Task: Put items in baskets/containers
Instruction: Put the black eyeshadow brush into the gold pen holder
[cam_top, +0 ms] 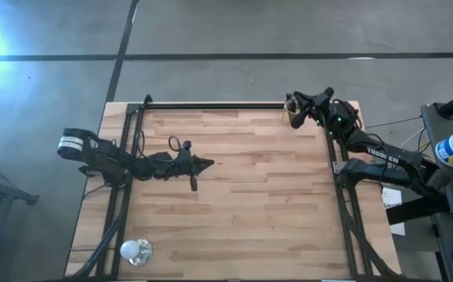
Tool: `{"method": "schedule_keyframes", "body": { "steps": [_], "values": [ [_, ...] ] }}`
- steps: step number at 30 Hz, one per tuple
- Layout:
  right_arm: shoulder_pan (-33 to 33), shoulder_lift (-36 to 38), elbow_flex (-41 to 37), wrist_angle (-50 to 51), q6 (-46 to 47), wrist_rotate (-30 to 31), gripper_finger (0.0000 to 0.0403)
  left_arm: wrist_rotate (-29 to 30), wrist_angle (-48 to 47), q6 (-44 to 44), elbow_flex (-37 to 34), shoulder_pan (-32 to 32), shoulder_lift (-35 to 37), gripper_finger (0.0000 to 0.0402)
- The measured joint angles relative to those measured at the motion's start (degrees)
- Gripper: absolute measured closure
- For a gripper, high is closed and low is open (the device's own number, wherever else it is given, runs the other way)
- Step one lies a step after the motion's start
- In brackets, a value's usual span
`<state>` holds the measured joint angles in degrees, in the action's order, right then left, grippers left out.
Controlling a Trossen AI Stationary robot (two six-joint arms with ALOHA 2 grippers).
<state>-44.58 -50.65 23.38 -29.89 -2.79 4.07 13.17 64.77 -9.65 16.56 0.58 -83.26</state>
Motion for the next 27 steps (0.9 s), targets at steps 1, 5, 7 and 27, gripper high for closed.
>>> {"method": "schedule_keyframes", "body": {
  "steps": [1, 5, 7, 27],
  "values": [
    [0.0, -0.08, -0.35, -0.5, 0.01, 0.43, 0.0394, 0.0, 0.0, 0.0, 0.0, 0.0, 0.0, 0.0402],
    [-0.18, 0.03, -2.4, -3.61, -0.19, 2.37, 0.0394, 0.0, -0.05, -0.02, 0.0, 0.0, 0.0, 0.0402],
    [-0.5, 0.06, -3.87, -6.22, -0.17, 3.53, 0.0394, 0.0, -0.07, -0.15, 0.0, 0.0, 0.0, 0.0402],
    [-4.95, -0.12, -4.92, -12.48, 0.07, 7.49, 0.0394, 0.0, -0.07, -0.26, -0.02, -0.04, 0.0, 0.0402]
  ]
}}
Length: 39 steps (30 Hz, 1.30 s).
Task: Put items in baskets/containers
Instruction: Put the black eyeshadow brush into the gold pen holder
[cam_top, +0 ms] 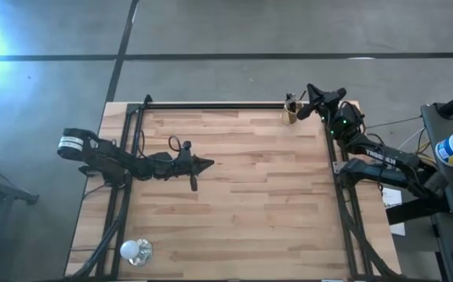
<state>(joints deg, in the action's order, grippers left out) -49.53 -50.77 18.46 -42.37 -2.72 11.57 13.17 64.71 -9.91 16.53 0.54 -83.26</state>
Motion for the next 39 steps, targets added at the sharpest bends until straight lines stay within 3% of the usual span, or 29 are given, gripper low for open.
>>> {"method": "schedule_keyframes", "body": {
  "steps": [16, 39],
  "values": [
    [-4.63, -0.76, -0.07, 0.09, 0.8, 0.61, 0.0394, 0.0, -0.02, 0.04, 0.0, 0.02, 0.0, 0.0402],
    [-4.88, -1.95, 1.76, 0.04, 1.04, 0.49, 0.0394, 0.0, -0.02, 0.13, 0.0, 0.0, 0.0, 0.0402]
  ]
}}
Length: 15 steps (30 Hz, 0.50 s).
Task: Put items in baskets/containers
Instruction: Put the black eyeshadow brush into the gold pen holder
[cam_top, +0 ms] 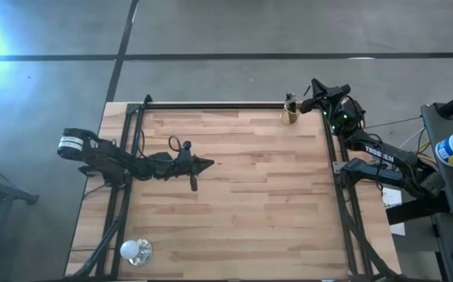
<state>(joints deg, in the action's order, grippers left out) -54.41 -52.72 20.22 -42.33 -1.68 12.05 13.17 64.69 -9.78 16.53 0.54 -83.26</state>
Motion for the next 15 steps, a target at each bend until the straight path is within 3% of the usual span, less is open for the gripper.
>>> {"method": "schedule_keyframes", "body": {
  "steps": [5, 9, 15],
  "values": [
    [-0.02, -5.84, 2.23, -0.04, 0.01, 0.32, 0.0394, 0.0, 0.0, 0.09, 0.0, 0.0, 0.0, 0.0402],
    [-0.03, -12.15, 5.02, -0.29, -0.08, 4.55, 0.0394, 0.0, -0.01, 0.09, 0.0, -0.07, 0.0, 0.0402],
    [0.52, -18.75, 6.72, 0.55, 7.61, 4.98, 0.0394, -0.01, -0.17, 0.15, 0.0, -0.06, 0.0, 0.0402]
  ]
}}
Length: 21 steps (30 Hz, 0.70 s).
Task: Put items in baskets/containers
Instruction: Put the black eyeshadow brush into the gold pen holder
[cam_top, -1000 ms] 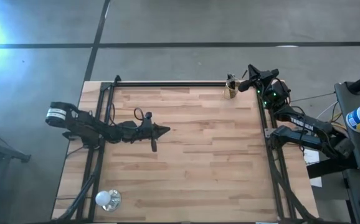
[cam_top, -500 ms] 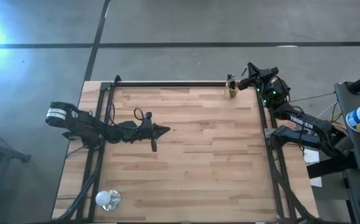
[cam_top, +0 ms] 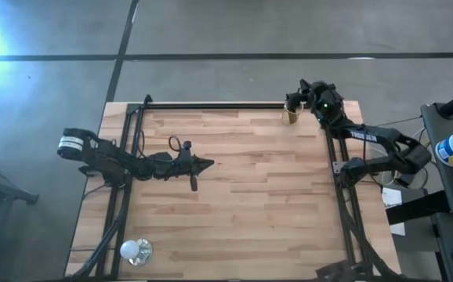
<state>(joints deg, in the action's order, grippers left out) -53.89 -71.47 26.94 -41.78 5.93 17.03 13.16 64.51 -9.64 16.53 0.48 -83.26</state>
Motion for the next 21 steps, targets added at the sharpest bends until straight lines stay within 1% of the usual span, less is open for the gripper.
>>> {"method": "schedule_keyframes", "body": {
  "steps": [5, 9, 13, 16, 21],
  "values": [
    [1.73, -0.04, -0.11, 6.45, 1.79, 4.2, 0.0394, 0.01, -0.18, 0.04, 0.0, 0.01, 0.0, 0.0402],
    [2.66, 3.25, -0.15, 11.1, 3.71, 4.21, 0.0394, 0.01, -0.26, 0.23, 0.0, 0.01, 0.0, 0.0402],
    [2.63, 4.57, -0.31, 12.86, 4.8, 4.59, 0.0394, 0.01, -0.26, 0.25, 0.0, 0.01, 0.0, 0.0402],
    [2.65, 3.76, -0.33, 13.16, 5.05, 4.57, 0.0394, 0.01, -0.27, 0.25, 0.0, 0.01, 0.0, 0.0402],
    [2.63, 0.18, -0.72, 13.6, 5.33, 4.17, 0.0394, 0.0, -0.27, 0.13, 0.0, 0.01, 0.0, 0.0402]
  ]
}}
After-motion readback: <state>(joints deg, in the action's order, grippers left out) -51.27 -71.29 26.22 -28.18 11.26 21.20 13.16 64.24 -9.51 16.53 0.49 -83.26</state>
